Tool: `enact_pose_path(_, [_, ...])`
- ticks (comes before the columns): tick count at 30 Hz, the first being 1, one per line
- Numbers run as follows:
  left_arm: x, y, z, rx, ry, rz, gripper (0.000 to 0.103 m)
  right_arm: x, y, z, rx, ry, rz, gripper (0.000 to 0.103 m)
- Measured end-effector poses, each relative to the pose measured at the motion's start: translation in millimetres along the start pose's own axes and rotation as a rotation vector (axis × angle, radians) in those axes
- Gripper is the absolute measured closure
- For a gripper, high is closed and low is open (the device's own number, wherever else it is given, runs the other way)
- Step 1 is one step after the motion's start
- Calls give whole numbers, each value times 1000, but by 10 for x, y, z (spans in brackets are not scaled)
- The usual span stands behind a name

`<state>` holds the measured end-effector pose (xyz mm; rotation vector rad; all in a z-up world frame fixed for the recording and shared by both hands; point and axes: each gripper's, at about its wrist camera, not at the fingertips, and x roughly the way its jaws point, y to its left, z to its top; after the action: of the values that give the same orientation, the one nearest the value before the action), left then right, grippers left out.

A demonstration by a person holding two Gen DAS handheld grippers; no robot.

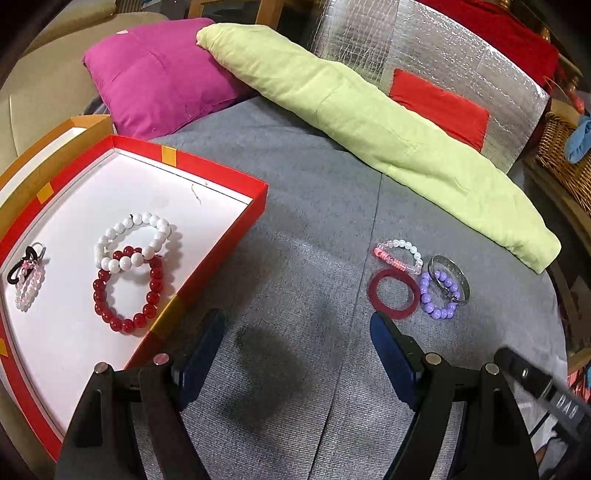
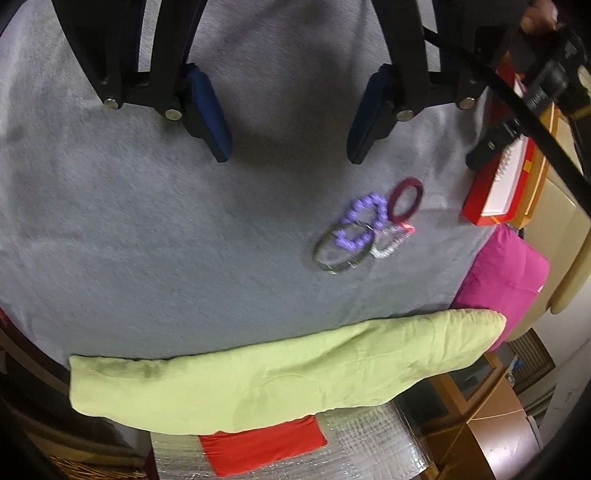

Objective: Organize jewelry
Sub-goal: 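Grasp the silver bangle rim with the right gripper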

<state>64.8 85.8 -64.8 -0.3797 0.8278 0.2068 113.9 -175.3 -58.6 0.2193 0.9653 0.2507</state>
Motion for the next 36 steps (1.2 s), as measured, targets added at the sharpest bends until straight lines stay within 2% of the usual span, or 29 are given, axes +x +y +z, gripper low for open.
enact_pose_path(4, [-22, 10, -3, 1, -1, -9, 21, 25, 79, 223, 18, -9, 24, 37])
enact_pose_path(11, [-13, 35, 12, -13, 4, -21, 21, 388, 64, 532, 97, 73, 46, 58])
enact_pose_path(19, [20, -14, 1, -9, 17, -29, 21, 731, 211, 675, 89, 122, 28, 68])
enact_pose_path(20, [25, -19, -1, -6, 18, -27, 21, 756, 215, 687, 84, 127, 11, 77])
enact_pose_path(21, [31, -23, -2, -6, 20, -27, 21, 790, 213, 705, 87, 133, -2, 81])
enact_pose_path(23, [38, -12, 4, -10, 22, -27, 21, 823, 198, 716, 99, 136, -11, 82])
enact_pose_path(26, [36, -5, 5, -13, 23, -28, 21, 801, 210, 697, 69, 140, -43, 99])
enact_pose_path(30, [26, -21, -1, -8, 17, -25, 21, 699, 103, 610, 77, 125, -22, 100])
enact_pose_path(36, [27, -8, -20, -13, 16, -8, 21, 385, -88, 453, 52, 95, -51, 100])
